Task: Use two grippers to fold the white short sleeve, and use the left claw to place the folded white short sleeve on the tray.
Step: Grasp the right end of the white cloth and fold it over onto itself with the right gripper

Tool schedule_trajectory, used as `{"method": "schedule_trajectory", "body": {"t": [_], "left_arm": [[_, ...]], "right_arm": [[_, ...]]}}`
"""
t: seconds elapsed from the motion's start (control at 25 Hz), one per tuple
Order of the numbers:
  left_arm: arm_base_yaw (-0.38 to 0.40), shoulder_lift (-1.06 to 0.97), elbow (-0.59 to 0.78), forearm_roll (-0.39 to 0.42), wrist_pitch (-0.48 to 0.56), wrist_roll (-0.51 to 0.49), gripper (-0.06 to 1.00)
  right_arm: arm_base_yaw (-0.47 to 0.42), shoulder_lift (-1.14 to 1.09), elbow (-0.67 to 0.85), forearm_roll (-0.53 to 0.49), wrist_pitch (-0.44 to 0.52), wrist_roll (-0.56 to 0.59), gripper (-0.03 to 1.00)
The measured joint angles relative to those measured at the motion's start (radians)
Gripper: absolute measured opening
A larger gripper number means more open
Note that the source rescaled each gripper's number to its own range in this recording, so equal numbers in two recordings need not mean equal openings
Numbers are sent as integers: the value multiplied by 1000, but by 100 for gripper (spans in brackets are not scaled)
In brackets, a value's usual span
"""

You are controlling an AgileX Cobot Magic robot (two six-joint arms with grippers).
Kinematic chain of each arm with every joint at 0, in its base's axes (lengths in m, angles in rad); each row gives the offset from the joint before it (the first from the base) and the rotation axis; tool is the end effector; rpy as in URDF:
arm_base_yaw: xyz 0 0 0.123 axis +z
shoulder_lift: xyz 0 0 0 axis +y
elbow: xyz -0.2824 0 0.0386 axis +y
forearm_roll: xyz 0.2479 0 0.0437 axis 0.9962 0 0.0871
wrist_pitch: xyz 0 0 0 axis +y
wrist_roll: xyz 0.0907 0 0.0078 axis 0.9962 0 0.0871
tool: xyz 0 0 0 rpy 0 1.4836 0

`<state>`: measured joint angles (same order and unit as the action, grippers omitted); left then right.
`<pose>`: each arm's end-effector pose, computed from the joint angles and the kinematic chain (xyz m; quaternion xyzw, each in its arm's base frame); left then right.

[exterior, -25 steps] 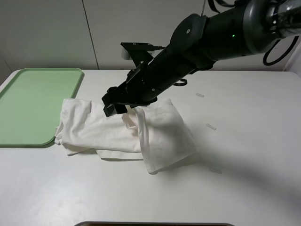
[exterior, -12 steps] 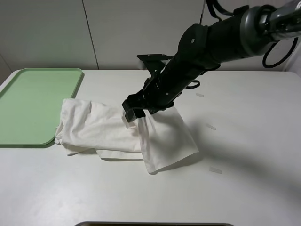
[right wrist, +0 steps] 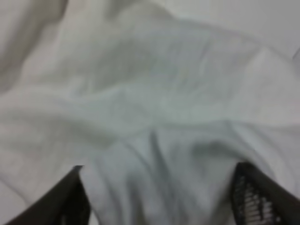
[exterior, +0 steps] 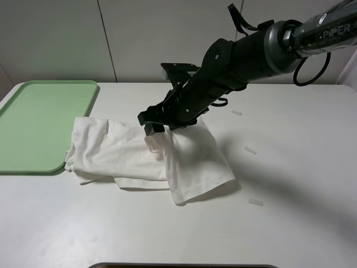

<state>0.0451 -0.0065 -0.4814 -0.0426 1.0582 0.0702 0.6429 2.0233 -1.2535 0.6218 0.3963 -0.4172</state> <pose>-0.0035 -0.0035 0.2722 0.0114 0.8555 0.0086 0.5177 0.3188 0.2644 0.1438 -0.2555 0.9205 0.2082 0.2097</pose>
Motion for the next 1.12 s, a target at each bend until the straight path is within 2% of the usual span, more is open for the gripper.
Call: {"method": "schedule_trajectory", "body": {"t": [0.2, 0.32, 0.4, 0.44, 0.8, 0.92, 1.12], "left_arm": [[0, 0, 0, 0, 0, 0, 100], [0, 0, 0, 0, 0, 0, 100], [0, 0, 0, 12, 0, 0, 100], [0, 0, 0, 20, 0, 0, 100], [0, 0, 0, 26, 0, 0, 100], [0, 0, 0, 26, 0, 0, 100], [0, 0, 0, 26, -1, 0, 100]], "right_arm": [[0, 1, -14, 0, -27, 12, 64], [0, 6, -15, -1, -39, 18, 17], [0, 9, -15, -1, -40, 18, 2], [0, 9, -15, -2, -41, 18, 0], [0, 9, -40, -33, -65, 18, 0], [-2, 9, -103, -105, -80, 80, 0], [-15, 12, -111, -124, -103, 115, 0]]}}
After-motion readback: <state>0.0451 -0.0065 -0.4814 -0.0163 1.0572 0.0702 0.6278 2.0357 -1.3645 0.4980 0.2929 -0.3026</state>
